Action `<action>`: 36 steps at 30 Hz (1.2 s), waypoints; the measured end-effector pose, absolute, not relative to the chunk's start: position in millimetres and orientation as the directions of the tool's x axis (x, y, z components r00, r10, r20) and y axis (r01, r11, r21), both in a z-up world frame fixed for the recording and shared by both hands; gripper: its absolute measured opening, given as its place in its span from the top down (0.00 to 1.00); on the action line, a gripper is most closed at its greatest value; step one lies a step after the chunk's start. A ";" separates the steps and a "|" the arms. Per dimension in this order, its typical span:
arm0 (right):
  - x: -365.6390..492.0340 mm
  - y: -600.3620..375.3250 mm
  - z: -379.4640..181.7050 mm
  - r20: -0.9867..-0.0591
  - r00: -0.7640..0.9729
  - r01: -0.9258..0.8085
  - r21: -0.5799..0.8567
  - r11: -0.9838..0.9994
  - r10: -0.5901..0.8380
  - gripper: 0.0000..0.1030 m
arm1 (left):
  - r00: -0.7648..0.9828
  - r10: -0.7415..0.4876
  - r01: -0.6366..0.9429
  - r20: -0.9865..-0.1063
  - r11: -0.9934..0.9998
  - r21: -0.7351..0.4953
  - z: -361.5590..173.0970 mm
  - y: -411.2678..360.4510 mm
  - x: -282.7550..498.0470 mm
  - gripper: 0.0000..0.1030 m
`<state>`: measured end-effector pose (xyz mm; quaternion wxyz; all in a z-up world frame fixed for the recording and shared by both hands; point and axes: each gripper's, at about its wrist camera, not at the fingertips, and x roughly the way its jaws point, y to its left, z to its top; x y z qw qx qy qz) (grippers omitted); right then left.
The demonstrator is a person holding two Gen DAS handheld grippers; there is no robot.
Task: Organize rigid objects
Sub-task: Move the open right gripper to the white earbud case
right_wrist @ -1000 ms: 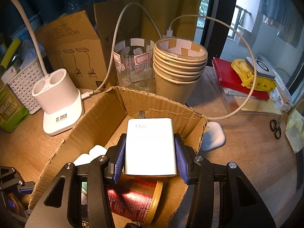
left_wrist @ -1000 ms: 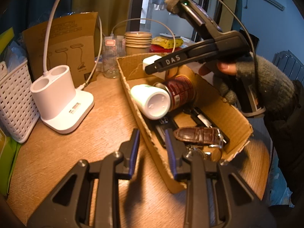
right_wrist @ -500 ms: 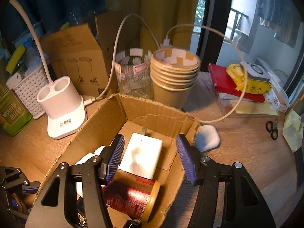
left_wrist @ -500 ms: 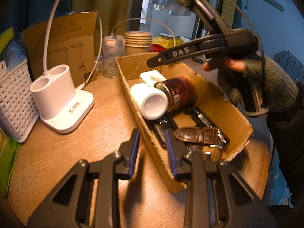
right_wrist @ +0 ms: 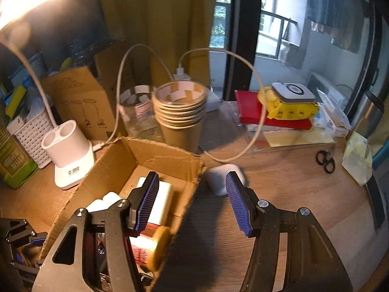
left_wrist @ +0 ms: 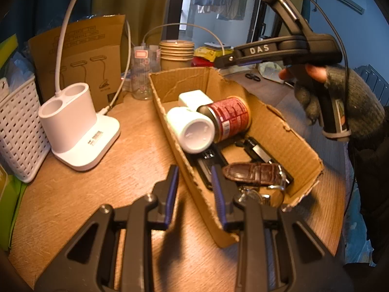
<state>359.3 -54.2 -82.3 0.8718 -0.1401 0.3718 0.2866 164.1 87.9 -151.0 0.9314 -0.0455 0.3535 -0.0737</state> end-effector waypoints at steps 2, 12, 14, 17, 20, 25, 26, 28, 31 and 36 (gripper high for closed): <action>363.6 -59.9 -83.1 -0.728 0.565 -0.591 -0.027 0.807 0.389 0.41 | 0.739 -0.169 0.105 -0.652 0.985 -0.136 -151.1 88.1 164.1 0.71; 383.2 -82.3 -93.9 -0.733 0.575 -0.536 -0.002 0.844 0.364 0.40 | 0.739 -0.169 0.105 -0.652 0.985 -0.137 -151.0 87.8 164.1 0.71; 387.5 -84.3 -98.5 -0.736 0.574 -0.533 -0.002 0.846 0.360 0.34 | 0.739 -0.169 0.105 -0.652 0.985 -0.136 -151.1 88.1 164.1 0.71; 393.9 -86.1 -106.6 -0.741 0.567 -0.535 0.000 0.845 0.359 0.34 | 0.739 -0.169 0.105 -0.652 0.985 -0.136 -151.1 88.1 164.1 0.71; 399.4 -86.2 -114.9 -0.742 0.562 -0.547 -0.002 0.837 0.366 0.33 | 0.739 -0.169 0.105 -0.652 0.985 -0.136 -151.1 88.1 164.1 0.71; 411.8 -88.4 -126.6 -0.746 0.540 -0.560 0.027 0.828 0.389 0.33 | 0.739 -0.170 0.105 -0.652 0.985 -0.137 -151.1 88.0 164.1 0.71; 414.2 -89.0 -128.1 -0.746 0.538 -0.560 0.033 0.828 0.394 0.33 | 0.739 -0.170 0.105 -0.652 0.985 -0.137 -151.1 88.0 164.1 0.71; 419.7 -90.7 -132.4 -0.747 0.527 -0.568 0.047 0.822 0.406 0.33 | 0.739 -0.170 0.105 -0.652 0.985 -0.138 -151.5 88.3 164.2 0.71; 424.7 -91.8 -134.7 -0.743 0.508 -0.585 0.073 0.808 0.435 0.31 | 0.739 -0.171 0.105 -0.652 0.985 -0.138 -151.8 88.2 164.4 0.71; 428.2 -90.3 -136.0 -0.744 0.495 -0.607 0.075 0.792 0.450 0.30 | 0.739 -0.171 0.106 -0.652 0.985 -0.139 -151.9 87.6 164.0 0.71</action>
